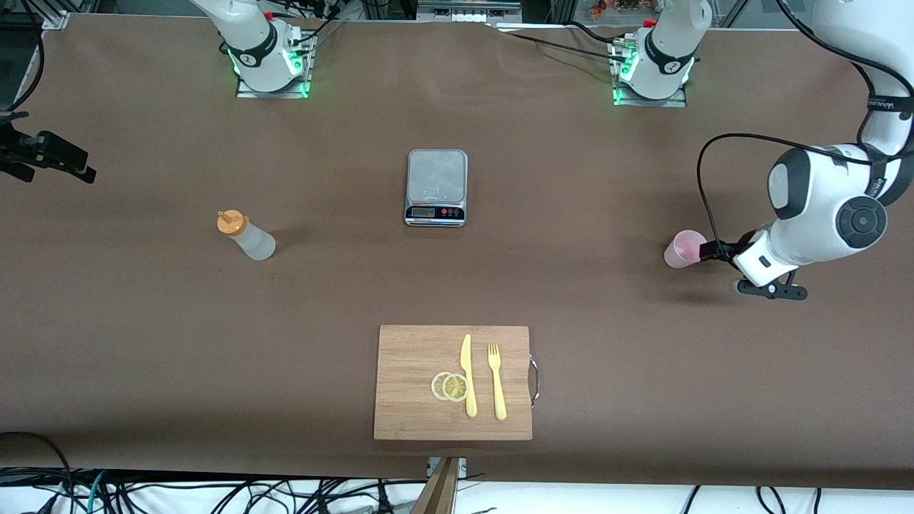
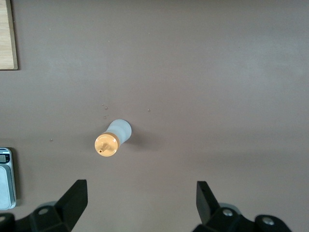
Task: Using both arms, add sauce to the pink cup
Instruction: 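Reach the left gripper to the pink cup and grasp it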
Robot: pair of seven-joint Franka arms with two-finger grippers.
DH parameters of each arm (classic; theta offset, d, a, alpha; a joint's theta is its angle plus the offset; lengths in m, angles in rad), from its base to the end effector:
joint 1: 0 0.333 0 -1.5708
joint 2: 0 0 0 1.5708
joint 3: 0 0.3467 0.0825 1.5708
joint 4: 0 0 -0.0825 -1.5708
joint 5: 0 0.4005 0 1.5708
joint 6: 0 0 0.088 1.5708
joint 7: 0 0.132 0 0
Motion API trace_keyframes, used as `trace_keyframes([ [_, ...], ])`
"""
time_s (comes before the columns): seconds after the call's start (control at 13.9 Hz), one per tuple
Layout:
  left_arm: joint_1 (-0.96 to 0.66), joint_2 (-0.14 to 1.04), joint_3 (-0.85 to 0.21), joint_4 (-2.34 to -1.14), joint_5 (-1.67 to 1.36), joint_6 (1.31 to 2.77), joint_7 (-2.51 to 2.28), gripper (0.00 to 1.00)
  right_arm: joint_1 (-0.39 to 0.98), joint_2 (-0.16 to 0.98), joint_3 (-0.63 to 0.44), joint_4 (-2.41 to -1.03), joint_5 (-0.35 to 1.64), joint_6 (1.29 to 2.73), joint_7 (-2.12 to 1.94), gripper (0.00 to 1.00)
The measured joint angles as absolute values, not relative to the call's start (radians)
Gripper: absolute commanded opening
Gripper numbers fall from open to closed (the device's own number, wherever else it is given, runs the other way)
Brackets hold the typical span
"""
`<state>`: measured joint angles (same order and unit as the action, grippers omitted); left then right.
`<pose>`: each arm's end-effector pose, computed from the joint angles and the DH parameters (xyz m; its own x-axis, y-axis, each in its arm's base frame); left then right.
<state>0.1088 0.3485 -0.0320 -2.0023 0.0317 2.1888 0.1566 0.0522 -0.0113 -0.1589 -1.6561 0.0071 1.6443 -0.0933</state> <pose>0.6023 0.0486 0.2633 0.9820 -0.0989 -0.1610 -0.0980 -0.9951 0.0137 0.5688 -0.0605 0.6012 0.9999 -0.0139 0.0002 -0.0139 -0.9999 -0.0089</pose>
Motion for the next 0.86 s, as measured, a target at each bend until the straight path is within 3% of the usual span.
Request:
trace_keyframes([
  [0.36, 0.109, 0.348, -0.022, -2.088, 0.032, 2.279, 0.157, 0.99, 0.052, -0.011, -0.159, -1.656, 0.007, 1.644, -0.094, 1.00],
  [0.5, 0.109, 0.348, -0.019, -2.115, 0.032, 2.317, 0.157, 0.93, 0.052, -0.011, -0.159, -1.656, 0.007, 1.644, -0.094, 1.00],
  [0.58, 0.109, 0.348, -0.018, -2.124, 0.032, 2.324, 0.157, 0.87, 0.052, -0.011, -0.159, -1.656, 0.007, 1.644, -0.094, 1.00],
  [0.86, 0.108, 0.347, -0.017, -2.135, 0.032, 2.332, 0.157, 0.45, 0.052, -0.011, -0.159, -1.656, 0.007, 1.644, -0.094, 1.00],
])
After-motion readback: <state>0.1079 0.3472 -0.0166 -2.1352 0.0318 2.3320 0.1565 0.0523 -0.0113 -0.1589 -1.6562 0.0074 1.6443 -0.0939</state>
